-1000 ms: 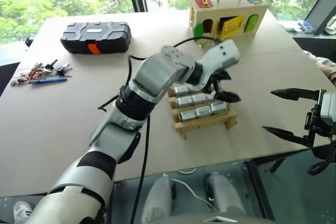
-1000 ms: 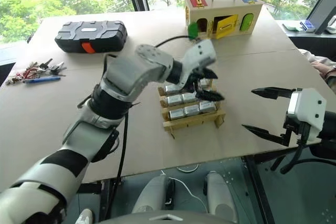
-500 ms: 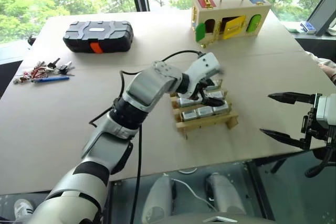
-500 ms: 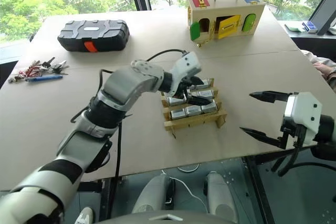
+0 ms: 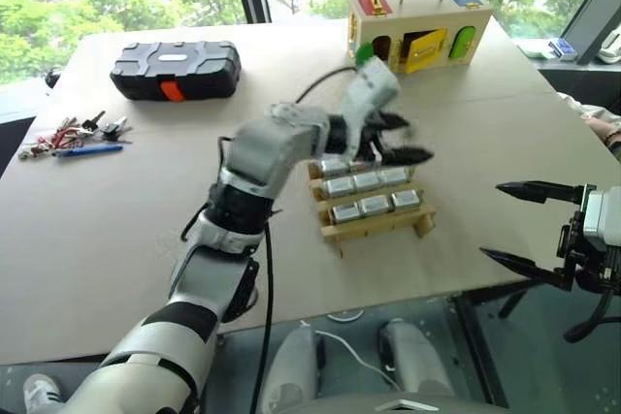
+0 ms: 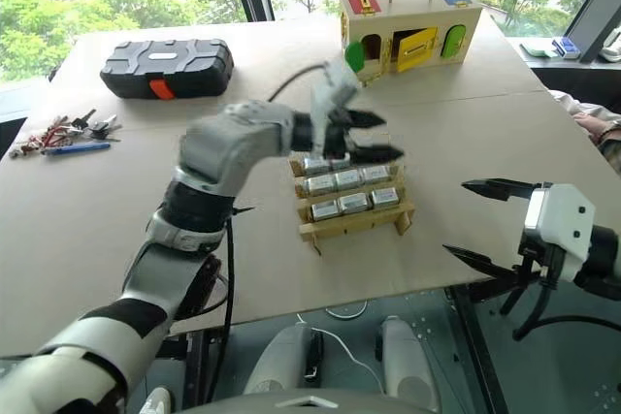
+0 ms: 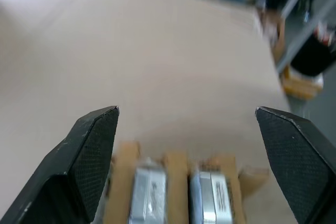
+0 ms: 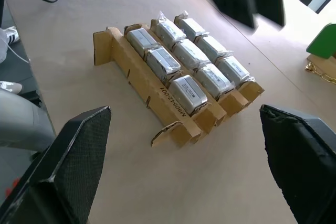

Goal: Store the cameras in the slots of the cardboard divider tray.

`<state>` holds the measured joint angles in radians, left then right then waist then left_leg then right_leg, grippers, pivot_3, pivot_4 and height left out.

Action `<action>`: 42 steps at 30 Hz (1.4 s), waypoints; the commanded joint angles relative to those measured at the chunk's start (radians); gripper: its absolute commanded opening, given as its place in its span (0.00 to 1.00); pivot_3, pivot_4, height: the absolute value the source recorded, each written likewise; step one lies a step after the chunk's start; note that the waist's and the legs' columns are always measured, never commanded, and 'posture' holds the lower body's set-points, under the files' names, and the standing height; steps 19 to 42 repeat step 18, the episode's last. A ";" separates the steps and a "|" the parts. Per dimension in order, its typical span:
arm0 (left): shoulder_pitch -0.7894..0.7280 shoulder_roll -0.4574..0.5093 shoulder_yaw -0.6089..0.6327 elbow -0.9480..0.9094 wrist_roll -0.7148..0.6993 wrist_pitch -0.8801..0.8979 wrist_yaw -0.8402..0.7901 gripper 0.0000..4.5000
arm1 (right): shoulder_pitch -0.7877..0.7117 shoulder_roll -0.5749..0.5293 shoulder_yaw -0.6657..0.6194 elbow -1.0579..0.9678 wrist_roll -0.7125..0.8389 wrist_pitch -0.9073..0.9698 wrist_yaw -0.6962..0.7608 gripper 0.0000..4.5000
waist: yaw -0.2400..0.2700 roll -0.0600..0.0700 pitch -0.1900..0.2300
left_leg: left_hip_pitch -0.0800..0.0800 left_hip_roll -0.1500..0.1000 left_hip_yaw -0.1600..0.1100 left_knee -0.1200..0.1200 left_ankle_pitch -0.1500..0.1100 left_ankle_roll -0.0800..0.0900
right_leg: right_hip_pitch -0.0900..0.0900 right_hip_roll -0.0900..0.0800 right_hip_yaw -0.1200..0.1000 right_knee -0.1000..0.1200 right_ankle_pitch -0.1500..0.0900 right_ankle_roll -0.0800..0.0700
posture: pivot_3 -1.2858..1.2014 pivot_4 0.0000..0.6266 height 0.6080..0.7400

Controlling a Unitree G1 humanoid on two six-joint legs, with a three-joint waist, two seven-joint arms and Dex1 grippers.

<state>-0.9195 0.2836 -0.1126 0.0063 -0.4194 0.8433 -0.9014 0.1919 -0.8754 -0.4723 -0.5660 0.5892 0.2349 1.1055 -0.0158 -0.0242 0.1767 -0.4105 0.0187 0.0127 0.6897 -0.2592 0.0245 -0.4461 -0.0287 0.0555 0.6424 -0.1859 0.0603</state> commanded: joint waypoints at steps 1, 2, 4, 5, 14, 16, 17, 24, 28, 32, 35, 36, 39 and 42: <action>0.124 0.103 0.117 -0.074 -0.061 -0.049 -0.050 0.96 | 0.009 0.014 -0.032 0.024 -0.014 -0.006 -0.031 1.00 | -0.003 0.000 0.000 | 0.001 0.000 0.001 0.000 0.000 0.000 | 0.000 0.000 0.001 0.000 0.000 0.000 | 0.52 0.24 1.00; 0.187 0.142 0.159 -0.102 -0.083 -0.064 -0.068 0.98 | 0.015 0.019 -0.034 0.036 -0.021 -0.006 -0.039 1.00 | -0.003 0.000 0.000 | 0.002 0.000 0.002 -0.001 0.000 0.000 | 0.000 0.000 0.002 0.000 0.000 0.000 | 0.52 0.24 1.00; 0.311 0.196 0.248 -0.175 -0.156 -0.033 -0.082 0.98 | 0.031 0.033 -0.046 0.045 -0.021 0.005 -0.061 1.00 | -0.003 0.000 0.000 | 0.003 0.001 0.003 -0.002 0.000 0.000 | 0.000 0.000 0.003 0.001 0.000 0.000 | 0.52 0.24 1.00; 0.378 0.218 0.288 -0.215 -0.177 -0.036 -0.078 0.98 | 0.040 0.040 -0.052 0.045 -0.019 0.007 -0.067 1.00 | -0.002 0.000 0.000 | 0.003 0.001 0.003 -0.002 0.000 0.000 | 0.000 0.000 0.003 0.001 0.000 0.000 | 0.52 0.24 1.00; 0.955 0.330 0.527 -0.449 -0.168 -0.189 -0.048 0.98 | 0.064 0.092 -0.055 0.100 -0.062 -0.023 -0.136 1.00 | 0.008 -0.002 -0.001 | 0.013 0.003 0.005 -0.001 0.000 0.000 | 0.010 -0.003 0.003 -0.001 -0.003 -0.004 | 0.52 0.24 1.00; 1.027 0.319 0.548 -0.464 -0.168 -0.213 -0.028 0.98 | 0.050 0.099 -0.041 0.123 -0.074 -0.031 -0.145 1.00 | 0.004 -0.003 -0.001 | 0.016 0.004 0.006 -0.001 0.000 0.000 | 0.014 -0.004 0.002 -0.002 -0.003 -0.004 | 0.52 0.24 1.00; 1.050 0.315 0.551 -0.470 -0.169 -0.228 -0.019 0.98 | 0.045 0.102 -0.035 0.131 -0.078 -0.035 -0.147 1.00 | 0.005 -0.003 -0.001 | 0.018 0.004 0.006 -0.001 0.000 0.000 | 0.014 -0.005 0.002 -0.002 -0.003 -0.004 | 0.52 0.24 1.00; 1.066 0.306 0.557 -0.477 -0.175 -0.233 -0.001 0.98 | 0.039 0.103 -0.028 0.141 -0.083 -0.038 -0.149 1.00 | 0.005 -0.003 -0.001 | 0.018 0.004 0.006 -0.001 0.000 0.000 | 0.014 -0.005 0.002 -0.002 -0.003 -0.004 | 0.52 0.24 1.00; 1.066 0.306 0.557 -0.477 -0.175 -0.233 -0.001 0.98 | 0.039 0.103 -0.028 0.141 -0.083 -0.038 -0.149 1.00 | 0.005 -0.003 -0.001 | 0.018 0.004 0.006 -0.001 0.000 0.000 | 0.014 -0.005 0.002 -0.002 -0.003 -0.004 | 0.52 0.24 1.00; 1.066 0.306 0.557 -0.477 -0.175 -0.233 -0.001 0.98 | 0.039 0.103 -0.028 0.141 -0.083 -0.038 -0.149 1.00 | 0.005 -0.003 -0.001 | 0.018 0.004 0.006 -0.001 0.000 0.000 | 0.014 -0.005 0.002 -0.002 -0.003 -0.004 | 0.52 0.24 1.00; 1.066 0.306 0.557 -0.477 -0.175 -0.233 -0.001 0.98 | 0.039 0.103 -0.028 0.141 -0.083 -0.038 -0.149 1.00 | 0.005 -0.003 -0.001 | 0.018 0.004 0.006 -0.001 0.000 0.000 | 0.014 -0.005 0.002 -0.002 -0.003 -0.004 | 0.52 0.24 1.00; 1.066 0.306 0.557 -0.477 -0.175 -0.233 -0.001 0.98 | 0.039 0.103 -0.028 0.141 -0.083 -0.038 -0.149 1.00 | 0.005 -0.003 -0.001 | 0.018 0.004 0.006 -0.001 0.000 0.000 | 0.014 -0.005 0.002 -0.002 -0.003 -0.004 | 0.52 0.24 1.00; 1.066 0.306 0.557 -0.477 -0.175 -0.233 -0.001 0.98 | 0.039 0.103 -0.028 0.141 -0.083 -0.038 -0.149 1.00 | 0.005 -0.003 -0.001 | 0.018 0.004 0.006 -0.001 0.000 0.000 | 0.014 -0.005 0.002 -0.002 -0.003 -0.004 | 0.52 0.24 1.00; 1.066 0.306 0.557 -0.477 -0.175 -0.233 -0.001 0.98 | 0.039 0.103 -0.028 0.141 -0.083 -0.038 -0.149 1.00 | 0.005 -0.003 -0.001 | 0.018 0.004 0.006 -0.001 0.000 0.000 | 0.014 -0.005 0.002 -0.002 -0.003 -0.004 | 0.52 0.24 1.00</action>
